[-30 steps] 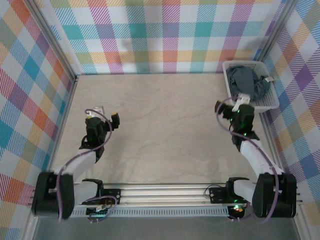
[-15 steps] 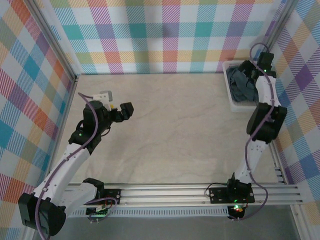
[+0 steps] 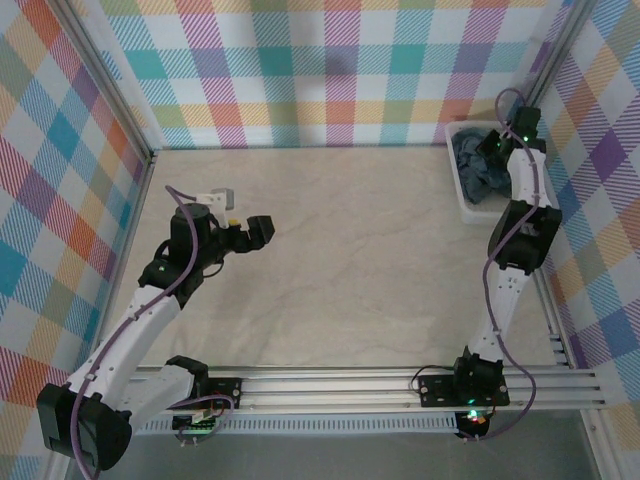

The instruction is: Fold the inside-out t-shirt

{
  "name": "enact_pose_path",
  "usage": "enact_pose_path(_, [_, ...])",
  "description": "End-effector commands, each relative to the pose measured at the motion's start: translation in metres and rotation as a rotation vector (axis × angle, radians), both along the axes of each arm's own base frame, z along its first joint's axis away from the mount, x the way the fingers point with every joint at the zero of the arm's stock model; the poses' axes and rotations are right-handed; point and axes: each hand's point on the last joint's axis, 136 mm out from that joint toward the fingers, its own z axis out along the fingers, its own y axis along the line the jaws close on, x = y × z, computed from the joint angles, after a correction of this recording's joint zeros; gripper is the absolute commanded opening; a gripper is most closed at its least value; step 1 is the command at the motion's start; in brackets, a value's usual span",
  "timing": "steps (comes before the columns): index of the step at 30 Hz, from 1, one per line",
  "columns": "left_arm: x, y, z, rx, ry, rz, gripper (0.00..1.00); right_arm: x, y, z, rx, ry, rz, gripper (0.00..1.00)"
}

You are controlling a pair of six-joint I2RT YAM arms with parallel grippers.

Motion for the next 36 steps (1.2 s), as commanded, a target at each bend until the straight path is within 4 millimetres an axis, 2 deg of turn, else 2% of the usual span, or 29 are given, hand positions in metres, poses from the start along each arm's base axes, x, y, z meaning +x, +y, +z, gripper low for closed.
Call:
enact_pose_path(1, [0.009,0.001,0.027,-0.093,0.002,0.078,1.00,-0.028,0.068,0.153,-0.103,-0.329,0.187,0.00])
enact_pose_path(5, [0.011,-0.016,0.035,-0.151,0.130,0.048,1.00,-0.084,0.133,0.227,-0.174,-0.539,0.331,0.00])
enact_pose_path(7, [0.008,-0.024,0.040,-0.149,0.164,0.026,0.97,-0.117,0.163,0.271,-0.195,-0.642,0.395,0.00])
enact_pose_path(9, [0.006,-0.032,0.049,-0.153,0.162,0.001,0.95,-0.157,0.192,0.325,-0.196,-0.761,0.474,0.00])
enact_pose_path(12, [0.002,-0.043,0.067,-0.171,0.122,-0.046,0.93,-0.217,0.222,0.400,-0.196,-0.898,0.544,0.00])
enact_pose_path(13, [-0.001,-0.049,0.072,-0.176,0.103,-0.085,0.93,-0.234,0.228,0.419,-0.181,-0.929,0.561,0.00])
enact_pose_path(15, [-0.006,-0.060,0.085,-0.173,0.059,-0.166,0.94,-0.260,0.241,0.446,-0.108,-0.973,0.621,0.00])
enact_pose_path(16, [-0.008,-0.062,0.089,-0.166,0.038,-0.181,0.94,-0.263,0.244,0.448,-0.079,-0.966,0.626,0.00])
enact_pose_path(17, [-0.008,-0.062,0.093,-0.158,0.017,-0.186,0.94,-0.261,0.246,0.444,-0.044,-0.933,0.623,0.00])
enact_pose_path(19, [-0.007,-0.056,0.097,-0.146,-0.014,-0.157,0.94,-0.244,0.252,0.413,0.018,-0.821,0.618,0.00])
enact_pose_path(21, [-0.007,-0.050,0.097,-0.136,-0.038,-0.129,0.94,-0.223,0.264,0.357,0.079,-0.663,0.626,0.00])
enact_pose_path(23, [-0.009,-0.047,0.094,-0.127,-0.044,-0.124,0.94,-0.209,0.284,0.290,0.141,-0.514,0.667,0.02])
enact_pose_path(25, [-0.010,-0.045,0.086,-0.109,-0.028,-0.115,0.93,-0.202,0.302,0.220,0.182,-0.365,0.694,0.31])
enact_pose_path(26, [-0.010,-0.043,0.080,-0.092,-0.014,-0.111,0.92,-0.202,0.308,0.186,0.192,-0.280,0.706,0.46])
enact_pose_path(27, [-0.011,-0.040,0.073,-0.068,0.005,-0.102,0.91,-0.205,0.310,0.159,0.199,-0.192,0.704,0.55])
enact_pose_path(28, [-0.010,-0.037,0.067,-0.041,0.023,-0.091,0.91,-0.209,0.308,0.140,0.203,-0.122,0.697,0.59])
enact_pose_path(30, [-0.007,-0.030,0.052,0.007,0.058,-0.053,0.89,-0.216,0.301,0.116,0.175,-0.075,0.674,0.64])
enact_pose_path(32, [-0.003,-0.032,0.034,0.026,0.090,-0.056,0.87,-0.221,0.288,0.087,0.140,-0.046,0.604,0.67])
enact_pose_path(36, [-0.005,-0.062,-0.017,0.036,0.261,-0.171,0.83,-0.247,0.270,0.019,0.110,0.115,0.523,0.65])
